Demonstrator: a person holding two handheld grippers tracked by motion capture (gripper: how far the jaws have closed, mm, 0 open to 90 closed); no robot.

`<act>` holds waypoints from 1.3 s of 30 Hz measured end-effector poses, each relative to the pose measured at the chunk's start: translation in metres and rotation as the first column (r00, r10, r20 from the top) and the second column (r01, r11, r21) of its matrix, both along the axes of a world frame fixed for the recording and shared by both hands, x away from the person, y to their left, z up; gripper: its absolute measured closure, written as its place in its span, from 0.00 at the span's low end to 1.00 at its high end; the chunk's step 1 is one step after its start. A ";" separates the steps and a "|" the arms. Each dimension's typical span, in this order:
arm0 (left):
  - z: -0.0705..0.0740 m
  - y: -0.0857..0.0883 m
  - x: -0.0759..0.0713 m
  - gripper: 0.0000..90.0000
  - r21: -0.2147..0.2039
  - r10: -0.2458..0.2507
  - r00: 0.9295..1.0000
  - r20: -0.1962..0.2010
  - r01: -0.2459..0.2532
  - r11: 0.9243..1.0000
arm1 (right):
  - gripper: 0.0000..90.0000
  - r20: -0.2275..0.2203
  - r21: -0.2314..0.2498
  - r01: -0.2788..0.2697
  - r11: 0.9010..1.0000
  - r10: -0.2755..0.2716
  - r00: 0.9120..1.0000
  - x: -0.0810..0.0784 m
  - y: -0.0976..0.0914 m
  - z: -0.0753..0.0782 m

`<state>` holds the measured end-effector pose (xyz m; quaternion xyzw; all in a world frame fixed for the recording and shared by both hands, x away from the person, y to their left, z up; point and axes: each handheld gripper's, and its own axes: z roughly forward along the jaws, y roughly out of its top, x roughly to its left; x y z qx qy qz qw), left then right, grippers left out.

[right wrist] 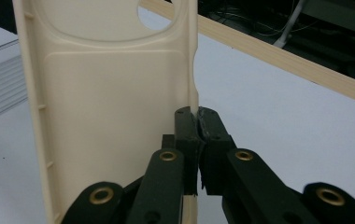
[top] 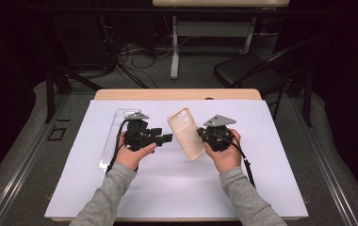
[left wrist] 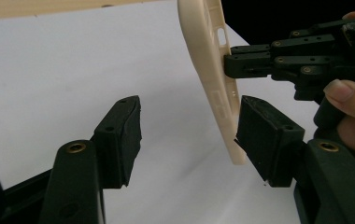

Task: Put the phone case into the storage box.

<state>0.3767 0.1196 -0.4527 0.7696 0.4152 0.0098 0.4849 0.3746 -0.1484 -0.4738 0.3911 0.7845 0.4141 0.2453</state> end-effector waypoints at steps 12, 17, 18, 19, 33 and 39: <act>-0.012 0.005 -0.001 0.49 -0.109 0.026 0.999 -0.047 -0.032 0.994 | 0.98 -0.005 -0.001 -0.013 1.000 0.013 1.000 -0.002 0.005 -0.003; -0.013 0.004 -0.002 0.50 -0.121 0.030 0.998 -0.048 -0.035 0.992 | 0.98 -0.012 0.005 -0.020 1.000 0.020 1.000 -0.003 0.007 -0.006; -0.013 0.004 -0.002 0.52 -0.121 0.030 0.998 -0.048 -0.035 0.992 | 0.98 -0.012 0.005 -0.020 1.000 0.020 1.000 -0.003 0.007 -0.006; -0.014 0.003 -0.002 0.53 -0.120 0.024 0.998 -0.051 -0.030 0.992 | 0.98 -0.015 0.010 -0.023 1.000 0.023 1.000 -0.003 0.008 -0.006; -0.020 -0.003 -0.002 0.65 -0.118 -0.003 0.996 -0.094 -0.008 0.993 | 0.98 -0.022 0.022 -0.058 0.998 0.058 0.998 -0.007 0.016 -0.009; -0.021 -0.003 -0.002 0.67 -0.131 0.006 0.992 -0.129 -0.023 0.991 | 0.98 -0.024 0.032 -0.067 0.997 0.068 0.997 -0.008 0.018 -0.008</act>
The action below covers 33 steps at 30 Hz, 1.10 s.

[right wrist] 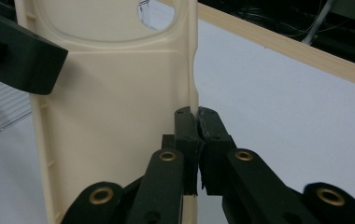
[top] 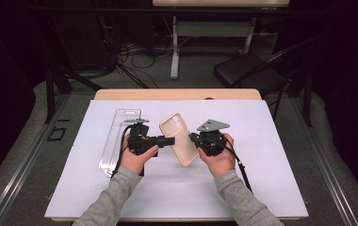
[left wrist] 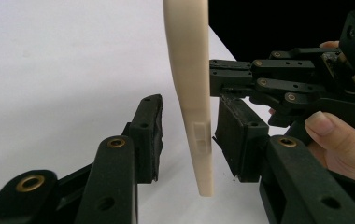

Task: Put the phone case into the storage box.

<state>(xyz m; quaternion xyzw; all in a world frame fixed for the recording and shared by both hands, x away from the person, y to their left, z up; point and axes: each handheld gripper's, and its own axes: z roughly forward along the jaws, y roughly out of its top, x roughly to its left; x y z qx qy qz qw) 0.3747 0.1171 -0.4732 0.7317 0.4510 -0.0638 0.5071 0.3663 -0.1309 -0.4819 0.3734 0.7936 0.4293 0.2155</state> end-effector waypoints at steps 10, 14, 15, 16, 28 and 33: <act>-0.001 0.000 -0.001 0.75 -0.006 0.009 1.000 -0.006 -0.009 1.000 | 0.98 0.001 -0.002 -0.018 1.000 0.018 1.000 -0.002 0.005 -0.001; -0.001 0.000 -0.002 0.77 -0.013 0.008 1.000 -0.019 -0.008 1.000 | 0.98 0.000 -0.002 -0.019 1.000 0.019 1.000 -0.003 0.006 -0.001; -0.001 0.000 -0.002 0.78 -0.015 0.007 1.000 -0.021 -0.007 1.000 | 0.98 0.001 -0.004 -0.021 1.000 0.021 1.000 -0.003 0.006 -0.001; -0.001 0.000 -0.002 0.79 -0.015 0.007 1.000 -0.021 -0.007 1.000 | 0.98 0.001 -0.004 -0.021 1.000 0.021 1.000 -0.003 0.006 -0.001; -0.001 0.000 -0.002 0.84 -0.031 0.025 0.999 -0.041 -0.026 0.999 | 0.98 0.004 -0.005 -0.027 1.000 0.027 1.000 -0.003 0.008 -0.003; -0.002 0.001 -0.002 0.85 -0.038 0.032 0.998 -0.059 -0.035 0.999 | 0.98 0.004 -0.004 -0.028 1.000 0.028 1.000 -0.004 0.008 -0.003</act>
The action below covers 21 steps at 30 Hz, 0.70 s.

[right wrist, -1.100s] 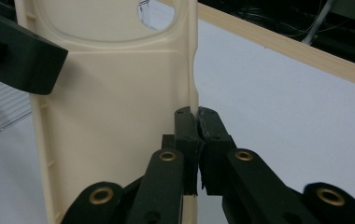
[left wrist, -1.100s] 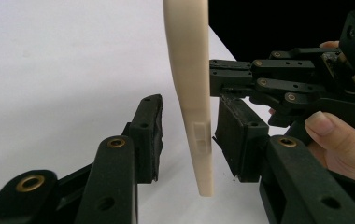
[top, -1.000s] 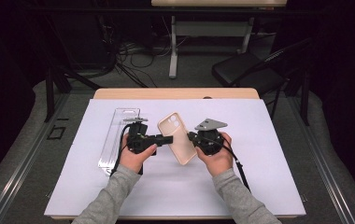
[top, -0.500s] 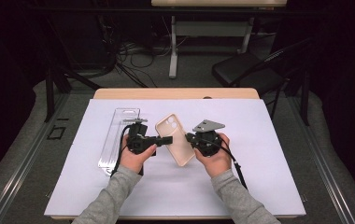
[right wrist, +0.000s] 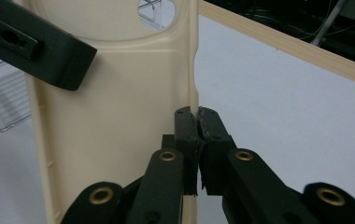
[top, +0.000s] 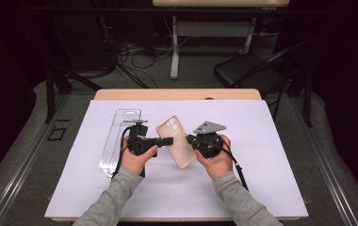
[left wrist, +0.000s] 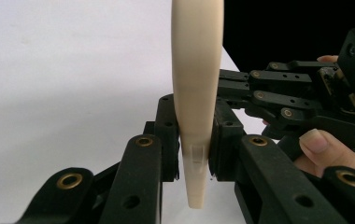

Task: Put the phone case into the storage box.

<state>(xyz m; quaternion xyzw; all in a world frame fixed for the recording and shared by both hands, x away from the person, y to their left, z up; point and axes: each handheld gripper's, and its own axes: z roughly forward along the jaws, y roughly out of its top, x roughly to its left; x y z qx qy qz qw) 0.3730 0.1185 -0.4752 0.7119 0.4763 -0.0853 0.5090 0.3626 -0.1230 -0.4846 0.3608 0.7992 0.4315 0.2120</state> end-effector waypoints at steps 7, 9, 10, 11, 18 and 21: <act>-0.001 0.001 0.001 0.87 -0.012 0.008 1.000 -0.020 -0.008 1.000 | 0.98 -0.001 0.001 0.001 1.000 -0.001 1.000 0.000 0.000 -0.001; -0.001 0.001 0.001 0.88 -0.014 0.008 1.000 -0.021 -0.009 1.000 | 0.98 0.000 -0.001 0.000 1.000 0.000 1.000 0.000 0.000 -0.001; -0.002 0.001 0.000 0.88 -0.018 0.009 1.000 -0.021 -0.010 1.000 | 0.98 -0.002 0.001 0.000 1.000 0.000 1.000 0.000 0.001 -0.001; -0.002 0.001 0.000 0.88 -0.024 0.014 1.000 -0.022 -0.014 1.000 | 0.98 -0.002 0.002 0.000 1.000 0.000 1.000 0.000 0.001 -0.001; -0.002 0.002 0.000 0.88 -0.034 0.025 0.999 -0.032 -0.026 0.999 | 0.97 0.000 0.003 -0.003 1.000 0.003 1.000 0.000 0.001 -0.001; -0.003 0.001 -0.001 0.88 -0.040 0.037 0.998 -0.053 -0.039 0.998 | 0.97 -0.001 0.001 -0.004 1.000 0.004 1.000 0.000 0.001 -0.001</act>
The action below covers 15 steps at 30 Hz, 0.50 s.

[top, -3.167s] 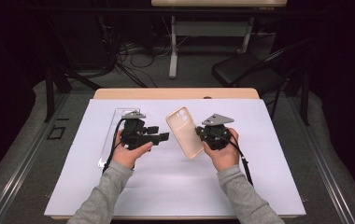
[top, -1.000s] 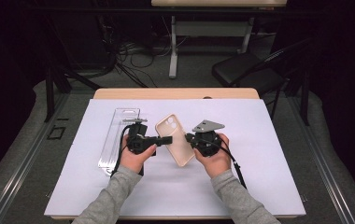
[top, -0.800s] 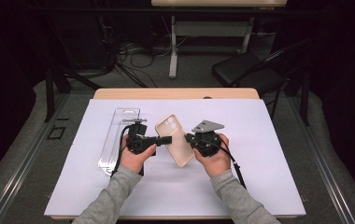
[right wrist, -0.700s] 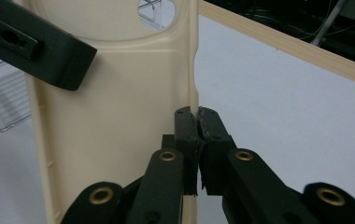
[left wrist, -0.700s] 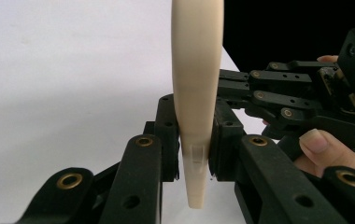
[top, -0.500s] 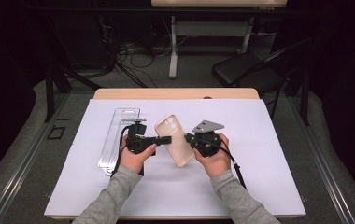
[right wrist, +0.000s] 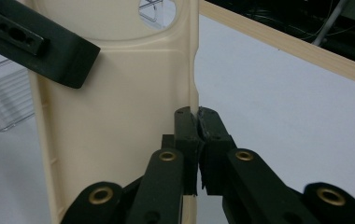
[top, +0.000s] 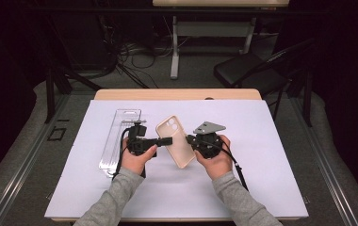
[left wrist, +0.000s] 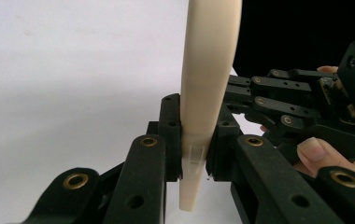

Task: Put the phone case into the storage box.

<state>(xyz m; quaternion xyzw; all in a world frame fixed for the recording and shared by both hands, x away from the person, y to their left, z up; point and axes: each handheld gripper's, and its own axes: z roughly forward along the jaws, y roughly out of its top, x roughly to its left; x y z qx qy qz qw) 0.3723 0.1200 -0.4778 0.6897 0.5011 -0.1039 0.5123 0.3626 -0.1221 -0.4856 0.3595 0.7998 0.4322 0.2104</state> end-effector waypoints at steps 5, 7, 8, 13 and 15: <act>0.000 0.000 0.000 0.88 -0.004 0.001 1.000 -0.006 -0.001 1.000 | 0.97 -0.004 0.000 0.001 1.000 -0.001 1.000 0.000 0.000 -0.001; -0.001 0.001 0.000 0.88 -0.009 0.000 1.000 -0.007 0.000 1.000 | 0.97 -0.004 0.000 0.001 1.000 -0.001 1.000 0.000 0.001 -0.001; -0.001 0.001 0.000 0.88 -0.009 0.000 1.000 -0.007 0.000 1.000 | 0.97 -0.004 0.000 0.001 1.000 -0.001 1.000 0.000 0.001 -0.001; -0.001 0.001 0.001 0.88 -0.017 0.004 1.000 -0.008 -0.004 1.000 | 0.97 -0.004 0.003 0.000 1.000 0.000 1.000 0.000 0.001 -0.001; -0.001 0.001 0.001 0.88 -0.019 0.001 1.000 -0.009 -0.002 1.000 | 0.97 -0.003 0.003 -0.001 1.000 0.001 1.000 0.000 0.001 -0.001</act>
